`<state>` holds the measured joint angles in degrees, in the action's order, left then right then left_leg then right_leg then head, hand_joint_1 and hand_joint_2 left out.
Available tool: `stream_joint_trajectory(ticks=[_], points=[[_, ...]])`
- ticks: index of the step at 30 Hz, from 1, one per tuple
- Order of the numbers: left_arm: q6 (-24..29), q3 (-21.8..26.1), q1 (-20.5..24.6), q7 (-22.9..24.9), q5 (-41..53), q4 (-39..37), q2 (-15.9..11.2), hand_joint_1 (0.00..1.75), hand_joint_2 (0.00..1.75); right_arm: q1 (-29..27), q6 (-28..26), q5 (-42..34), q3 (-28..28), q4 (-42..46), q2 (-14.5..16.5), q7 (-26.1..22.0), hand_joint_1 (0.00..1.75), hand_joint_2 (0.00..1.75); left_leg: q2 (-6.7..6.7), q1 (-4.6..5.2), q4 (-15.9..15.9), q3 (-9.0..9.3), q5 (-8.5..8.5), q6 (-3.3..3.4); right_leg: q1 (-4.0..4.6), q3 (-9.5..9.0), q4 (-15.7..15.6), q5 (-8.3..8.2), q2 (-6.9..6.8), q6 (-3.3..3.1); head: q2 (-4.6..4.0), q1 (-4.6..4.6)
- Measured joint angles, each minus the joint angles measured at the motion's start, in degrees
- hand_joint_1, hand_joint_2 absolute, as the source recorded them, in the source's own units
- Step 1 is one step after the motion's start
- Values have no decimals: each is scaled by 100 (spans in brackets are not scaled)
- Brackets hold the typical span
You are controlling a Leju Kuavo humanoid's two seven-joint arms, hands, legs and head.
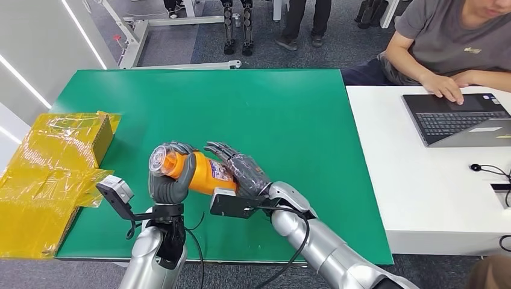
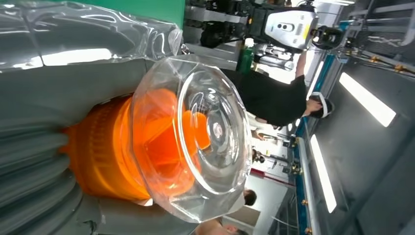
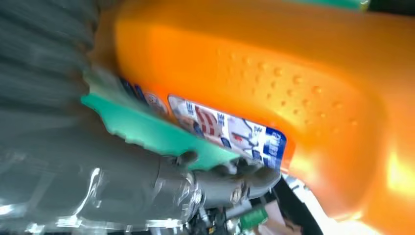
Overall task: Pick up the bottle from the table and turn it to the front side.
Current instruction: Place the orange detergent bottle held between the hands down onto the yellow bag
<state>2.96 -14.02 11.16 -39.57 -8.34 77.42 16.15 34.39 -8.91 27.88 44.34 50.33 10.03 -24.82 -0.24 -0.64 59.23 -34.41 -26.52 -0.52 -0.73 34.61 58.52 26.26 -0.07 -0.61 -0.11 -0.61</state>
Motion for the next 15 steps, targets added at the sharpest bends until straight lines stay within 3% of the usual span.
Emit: stream_joint_trajectory(ticks=[5, 15], points=[[43, 4, 10, -6, -20, 84, 20, 175, 175, -298, -477, -451, -210, 383, 51, -257, 0, 175, 0, 0, 0, -1, 0, 0, 0, 0, -1, 0, 0, 0, 0, 0], [361, 79, -68, -15, 0, 178, 9, 175, 175, -784, -828, -1804, -519, 1139, 68, -894, 0, 175, 1, 0, 0, 0, 0, 0, 0, 1, -1, 0, 1, 0, 0, 0]])
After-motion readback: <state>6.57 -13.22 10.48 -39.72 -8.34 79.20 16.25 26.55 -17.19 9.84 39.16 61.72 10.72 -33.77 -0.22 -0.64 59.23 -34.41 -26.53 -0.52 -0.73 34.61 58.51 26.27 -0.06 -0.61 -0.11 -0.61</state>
